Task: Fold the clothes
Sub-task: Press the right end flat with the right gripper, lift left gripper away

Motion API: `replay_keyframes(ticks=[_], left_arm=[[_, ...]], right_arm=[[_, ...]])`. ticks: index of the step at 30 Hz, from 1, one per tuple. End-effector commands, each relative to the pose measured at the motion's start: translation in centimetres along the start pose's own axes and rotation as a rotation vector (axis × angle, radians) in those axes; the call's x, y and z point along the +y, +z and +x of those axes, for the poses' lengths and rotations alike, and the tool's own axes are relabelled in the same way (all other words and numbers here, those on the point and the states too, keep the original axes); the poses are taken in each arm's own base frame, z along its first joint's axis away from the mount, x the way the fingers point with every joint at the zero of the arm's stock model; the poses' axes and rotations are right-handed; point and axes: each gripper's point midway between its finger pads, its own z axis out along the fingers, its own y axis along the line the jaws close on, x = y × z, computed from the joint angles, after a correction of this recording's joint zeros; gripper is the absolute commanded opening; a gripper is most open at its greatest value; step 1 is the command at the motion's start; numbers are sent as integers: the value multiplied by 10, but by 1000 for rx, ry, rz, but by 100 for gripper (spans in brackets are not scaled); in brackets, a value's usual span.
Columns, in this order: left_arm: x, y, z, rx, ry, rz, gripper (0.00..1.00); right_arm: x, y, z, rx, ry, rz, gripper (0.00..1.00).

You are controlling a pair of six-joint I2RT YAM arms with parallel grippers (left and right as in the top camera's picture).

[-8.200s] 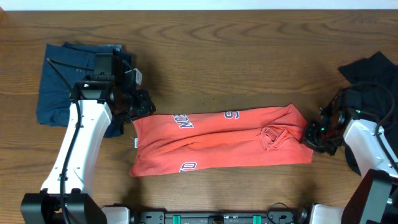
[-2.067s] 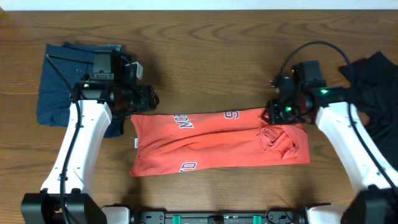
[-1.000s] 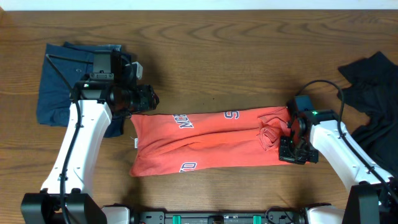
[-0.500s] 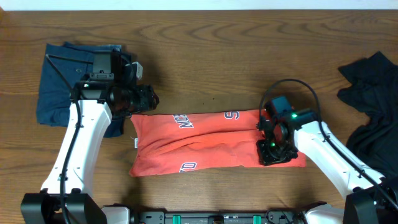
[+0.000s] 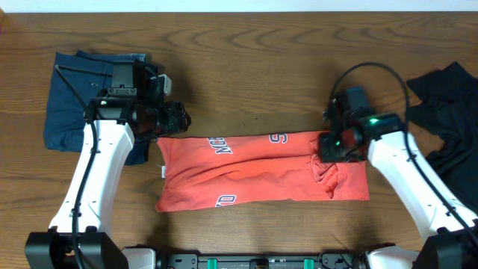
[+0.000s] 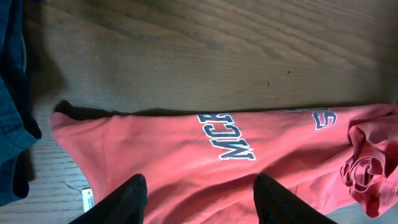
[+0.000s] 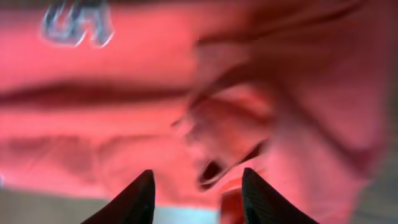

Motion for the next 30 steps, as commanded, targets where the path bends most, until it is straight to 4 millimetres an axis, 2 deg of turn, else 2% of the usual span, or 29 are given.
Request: replay_keyframes(ticks=[1, 8, 9, 11, 12, 15, 17, 19, 21, 27, 28, 29, 30], left_arm=[[-3, -7, -5, -24, 16, 9, 57], [-3, -7, -5, -25, 16, 9, 57], [-3, -7, -5, -25, 16, 9, 57], [-3, -7, -5, -25, 16, 9, 57], [-3, -7, -5, -25, 16, 9, 57], [-3, -7, -5, -25, 16, 9, 57], [-3, -7, -5, -25, 16, 9, 57], [-3, -7, -5, -25, 16, 9, 57], [-3, -7, -5, -25, 16, 9, 57], [-3, -7, -5, -25, 16, 9, 57], [-3, -7, -5, -25, 16, 9, 57], [-3, -7, -5, -25, 16, 9, 57], [-3, -7, -5, -25, 16, 9, 57]], right_arm=[[-38, 1, -6, -15, 84, 152, 42], [-43, 27, -3, 62, 92, 172, 41], [-43, 30, -2, 70, 93, 174, 35], [-38, 36, -1, 86, 94, 151, 6], [-34, 37, -1, 91, 95, 122, 1], [-18, 38, -5, 82, 97, 35, 1], [2, 38, -10, 74, 77, -83, 1], [24, 35, -14, 65, 37, -208, 1], [31, 33, -16, 60, 35, -253, 1], [27, 35, -15, 62, 37, -231, 1], [23, 36, -16, 57, 37, -204, 11], [18, 37, -17, 51, 38, -175, 31], [13, 37, -17, 49, 41, -152, 42]])
